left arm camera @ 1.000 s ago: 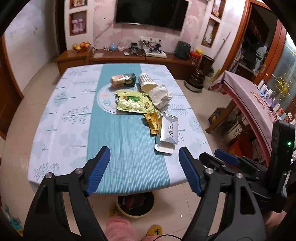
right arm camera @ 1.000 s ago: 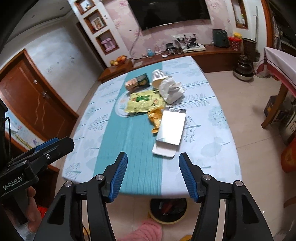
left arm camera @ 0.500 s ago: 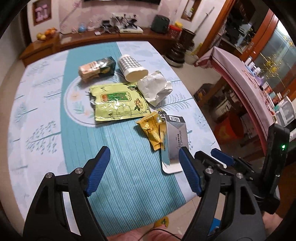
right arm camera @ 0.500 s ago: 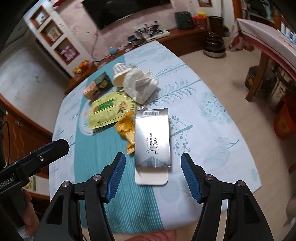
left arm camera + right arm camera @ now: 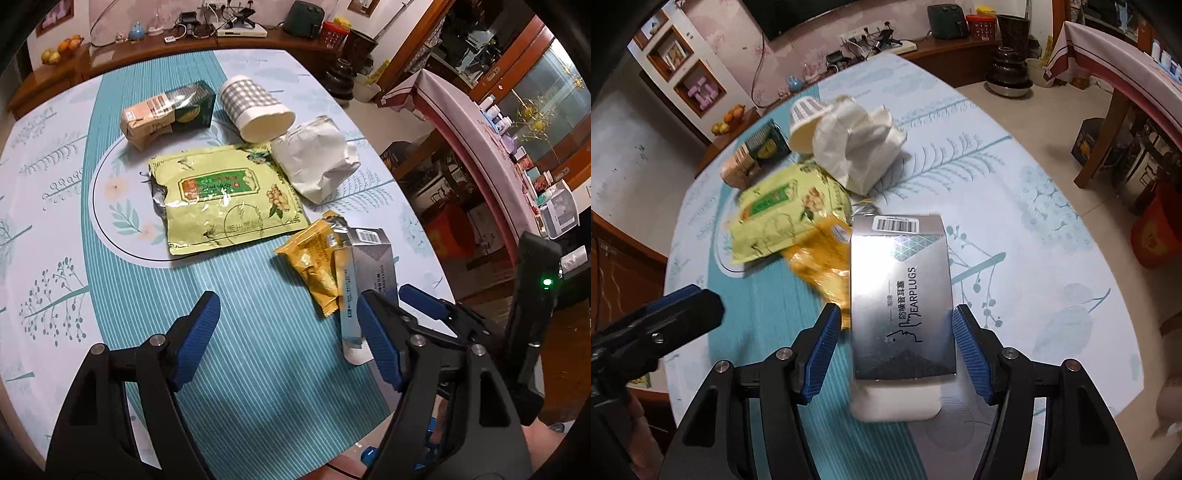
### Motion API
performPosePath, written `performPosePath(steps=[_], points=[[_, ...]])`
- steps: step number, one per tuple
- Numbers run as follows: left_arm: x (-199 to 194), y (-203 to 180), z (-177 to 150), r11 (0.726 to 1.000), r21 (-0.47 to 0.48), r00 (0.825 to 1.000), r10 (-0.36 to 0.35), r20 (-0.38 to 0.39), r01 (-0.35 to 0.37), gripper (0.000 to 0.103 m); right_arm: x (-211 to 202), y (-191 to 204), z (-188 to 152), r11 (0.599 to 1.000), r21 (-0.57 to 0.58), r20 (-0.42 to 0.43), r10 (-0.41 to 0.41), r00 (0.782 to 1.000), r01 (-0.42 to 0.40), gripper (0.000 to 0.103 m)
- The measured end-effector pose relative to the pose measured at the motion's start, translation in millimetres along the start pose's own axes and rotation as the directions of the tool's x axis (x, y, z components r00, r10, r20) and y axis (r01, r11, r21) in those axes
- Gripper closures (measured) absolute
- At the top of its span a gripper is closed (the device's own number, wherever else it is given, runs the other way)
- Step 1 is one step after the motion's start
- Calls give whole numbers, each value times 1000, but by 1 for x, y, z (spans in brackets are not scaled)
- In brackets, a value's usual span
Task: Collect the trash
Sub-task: 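Move the right tool toward the silver earplugs box, then grasp the silver earplugs box with the right tool and lift it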
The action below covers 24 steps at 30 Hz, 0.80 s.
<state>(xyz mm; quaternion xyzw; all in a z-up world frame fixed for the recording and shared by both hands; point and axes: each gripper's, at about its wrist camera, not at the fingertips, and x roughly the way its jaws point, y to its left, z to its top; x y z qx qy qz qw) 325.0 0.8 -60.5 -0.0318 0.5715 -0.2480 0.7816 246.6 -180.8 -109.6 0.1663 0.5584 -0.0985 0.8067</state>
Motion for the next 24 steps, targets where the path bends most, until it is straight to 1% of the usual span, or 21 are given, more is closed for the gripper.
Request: performPosePath(steps=[2,3,6,10,13,14,16,18,21,24], points=[[3,5,-1,1000,-7,1000,-5,-10,5,29,6,1,0,1000,-4,-6,-4,1000,4,32],[5,7,-1,1000,-12,1000,-7,-15,6,29,9,2,1,1000,-6,-1,-7,1000,7,31],[10,13,-1,1000,-24,1000,-10,-27,9,29,23,3,3,1000,2,-42,-21,999,21,31],[14,18,0,999,-36,999,-14,-36,12,29,28,8,5,999,-15,-31,-43,999,43,31],[18,20,3,999,-44,999,-17,-40,15,29,30,8,6,999,-15,-30,-52,998,51,36],[19,20,4,999,-46,999,-18,-41,16,29,30,7,7,998,-12,-29,-55,998,55,40],[23,19,7,999,-45,999,-22,-43,20,29,27,2,7,999,-1,-29,-46,999,46,42],[27,17,10,999,-42,999,-26,-46,24,29,23,-2,8,999,14,-23,-39,999,39,46],[35,13,13,999,-37,998,-33,-57,31,29,17,-10,8,998,33,-10,-43,999,44,50],[48,9,18,998,-44,996,-46,-75,43,29,9,-20,8,997,56,10,-53,999,52,52]])
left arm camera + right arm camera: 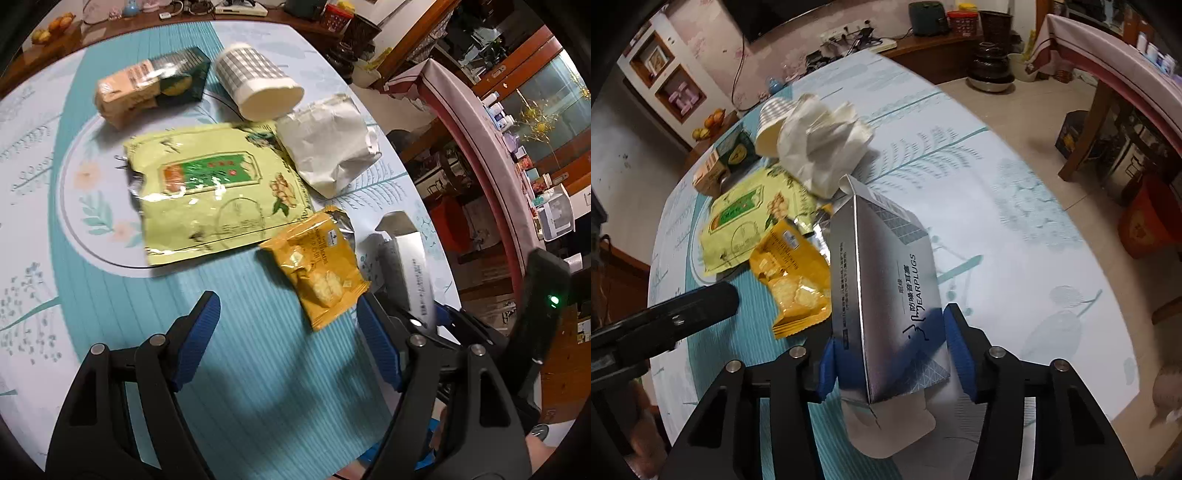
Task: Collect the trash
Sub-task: 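Grasp the silver earplugs box with the right tool and lift it, then grasp the yellow cracker packet with the left tool while the right tool holds the box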
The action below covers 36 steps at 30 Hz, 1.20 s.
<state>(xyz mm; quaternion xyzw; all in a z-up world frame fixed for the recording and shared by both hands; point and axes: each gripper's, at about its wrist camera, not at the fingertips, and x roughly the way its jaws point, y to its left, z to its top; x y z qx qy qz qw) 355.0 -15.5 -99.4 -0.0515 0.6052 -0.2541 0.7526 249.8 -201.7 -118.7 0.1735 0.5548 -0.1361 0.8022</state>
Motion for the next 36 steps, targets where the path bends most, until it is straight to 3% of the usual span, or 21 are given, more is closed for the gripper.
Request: performPosePath(steps=[4,5,6,19,28,29,32,34,36], points=[[19,-7,9,1000,-15,1000,-7,-21,6,29,-6,-12,1,1000,28,15,-6,1000,5,55],[24,-9,12,1000,-18,1000,-5,-26,4,29,-7,-14,1,999,33,18,-7,1000,7,76],[29,-11,14,1000,-21,1000,-3,-28,3,29,-8,-18,1,999,40,16,-10,1000,10,82],[77,-53,26,989,21,986,149,-70,-148,29,-16,-29,-14,999,43,28,-21,999,20,82],[103,-90,32,942,65,939,335,-82,-330,30,-20,-31,-24,1000,19,21,-21,1000,21,82],[105,-93,30,934,75,932,356,-76,-350,33,-21,-31,-25,1000,19,20,-19,1000,18,82],[100,-100,25,932,93,934,355,-43,-350,57,-23,-34,-30,1000,15,18,-12,1000,12,83],[96,-103,20,940,103,943,331,-40,-326,75,-25,-36,-31,1000,14,16,-4,1000,4,83],[90,-101,15,951,100,954,297,-46,-292,81,-27,-37,-34,1000,12,15,8,1000,-8,83]])
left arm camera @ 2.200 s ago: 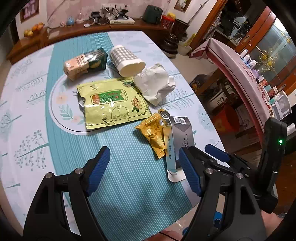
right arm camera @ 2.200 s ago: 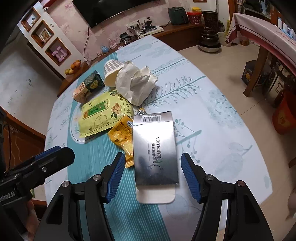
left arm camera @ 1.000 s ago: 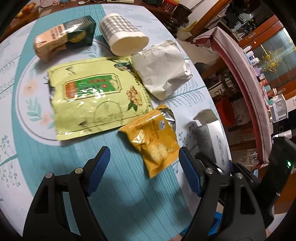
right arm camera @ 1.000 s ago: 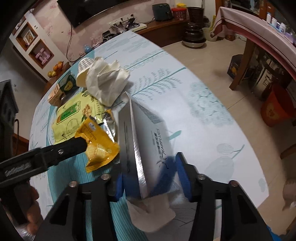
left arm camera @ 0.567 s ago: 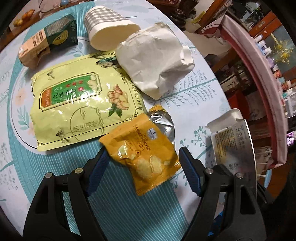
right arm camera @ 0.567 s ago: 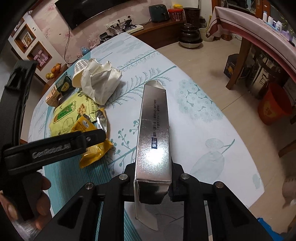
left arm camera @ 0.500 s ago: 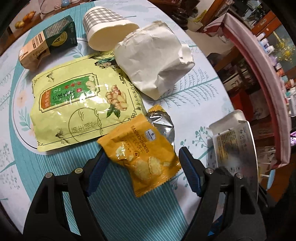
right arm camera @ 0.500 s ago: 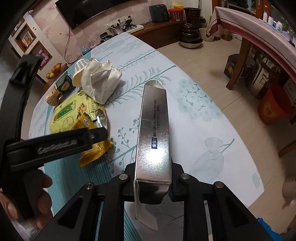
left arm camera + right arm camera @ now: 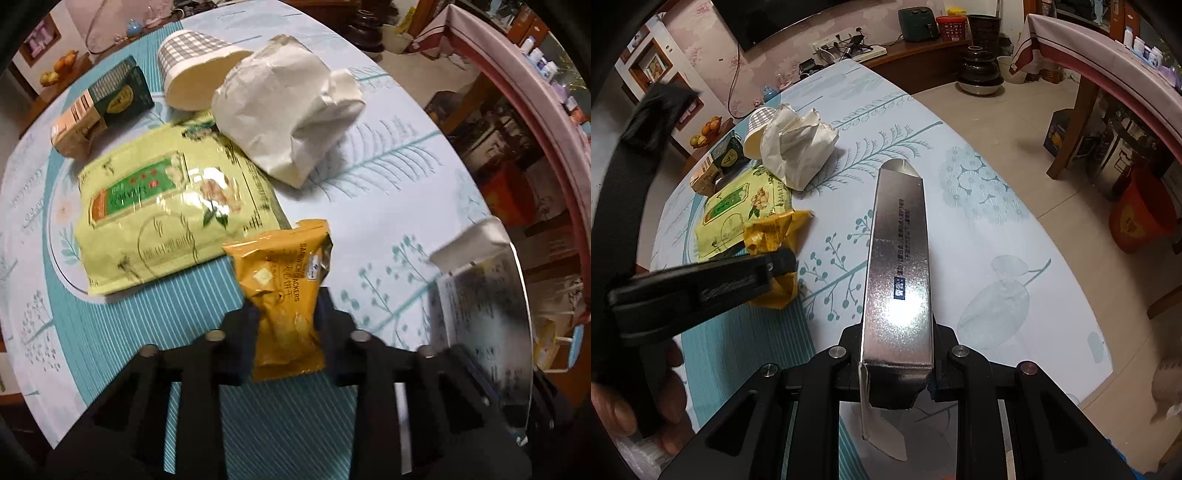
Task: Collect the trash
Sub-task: 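Grasp the yellow cracker packet with the left tool while the right tool holds the box, then carry the box and cracker packet down to the bin and open both tools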
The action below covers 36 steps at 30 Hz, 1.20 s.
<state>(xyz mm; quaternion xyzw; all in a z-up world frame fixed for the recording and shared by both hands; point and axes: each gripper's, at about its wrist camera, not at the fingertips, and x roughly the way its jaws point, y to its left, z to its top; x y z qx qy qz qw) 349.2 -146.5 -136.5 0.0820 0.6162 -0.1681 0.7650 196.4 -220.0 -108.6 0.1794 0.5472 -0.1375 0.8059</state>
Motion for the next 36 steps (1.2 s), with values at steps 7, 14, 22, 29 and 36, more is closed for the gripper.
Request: performPosePath(steps=[7,14,22,29,36], points=[[-35,29,-37,991,-45,991,-120,51,122,91,-16,-6,-16,998,-1,-16,62,998,-62,83],[-63,38,-89,985,-112,990,-126,56,132,91,-50,-11,-46,988,-87,-42,126,991,-129,83],[-135,58,-177,975,-179,986,-115,117,135,91,-110,-31,-91,943,-243,-71,215,974,-226,83],[-155,3,-232,965,-227,984,-100,150,133,91,-154,-64,-136,909,-325,-88,248,965,-263,83],[-149,-30,-290,957,-263,988,-93,122,123,91,-162,-94,-172,898,-335,-143,251,957,-286,83]])
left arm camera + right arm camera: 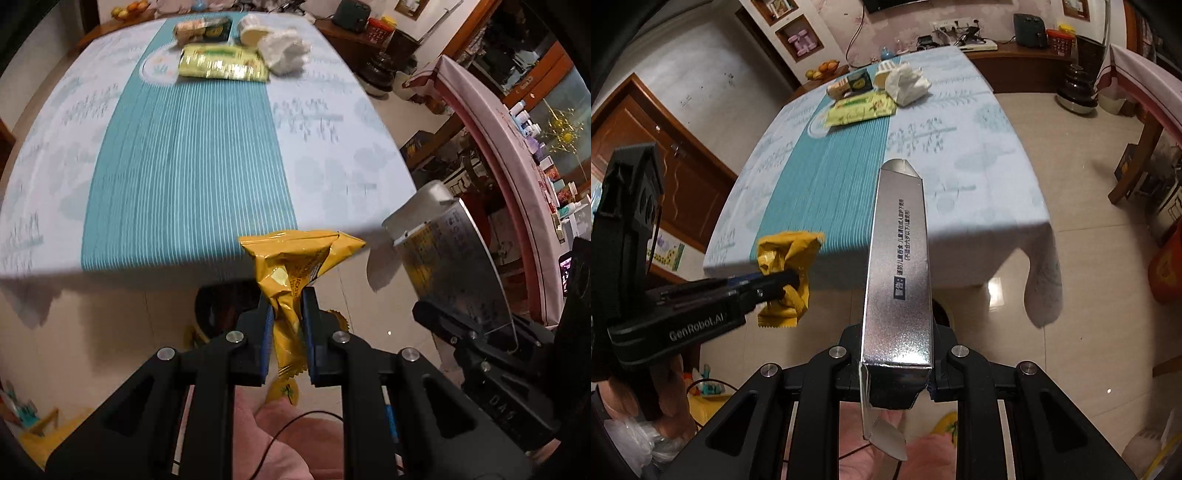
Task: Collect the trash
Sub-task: 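Carry the box and cracker packet down to the bin and open both tools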
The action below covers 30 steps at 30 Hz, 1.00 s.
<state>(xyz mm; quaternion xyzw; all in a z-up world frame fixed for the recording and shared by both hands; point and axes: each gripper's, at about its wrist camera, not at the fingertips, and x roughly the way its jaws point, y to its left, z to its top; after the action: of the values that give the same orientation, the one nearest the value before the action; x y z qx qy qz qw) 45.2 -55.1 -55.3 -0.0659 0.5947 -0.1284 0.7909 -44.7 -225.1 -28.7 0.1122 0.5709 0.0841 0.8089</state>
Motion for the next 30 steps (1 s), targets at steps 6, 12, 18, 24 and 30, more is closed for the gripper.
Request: performPosePath(steps=[6,12,18,24,30], points=[[5,0,-40,999,6,999,35,-38,-35,91,15,1,-25,1000,15,-53,21,998,-21,83],[18,20,-63,998,-22,997,50,-59,-51,91,45,9,-42,1000,24,-99,14,995,-12,83],[58,51,-82,996,-63,994,51,-100,-58,91,96,8,-53,998,57,-144,-13,989,21,83],[102,80,-95,994,-94,991,53,-123,-64,91,159,0,-63,994,96,-182,-36,983,54,83],[155,108,-103,987,-144,989,47,-141,-67,91,228,-21,-81,986,137,-223,-61,973,94,83]])
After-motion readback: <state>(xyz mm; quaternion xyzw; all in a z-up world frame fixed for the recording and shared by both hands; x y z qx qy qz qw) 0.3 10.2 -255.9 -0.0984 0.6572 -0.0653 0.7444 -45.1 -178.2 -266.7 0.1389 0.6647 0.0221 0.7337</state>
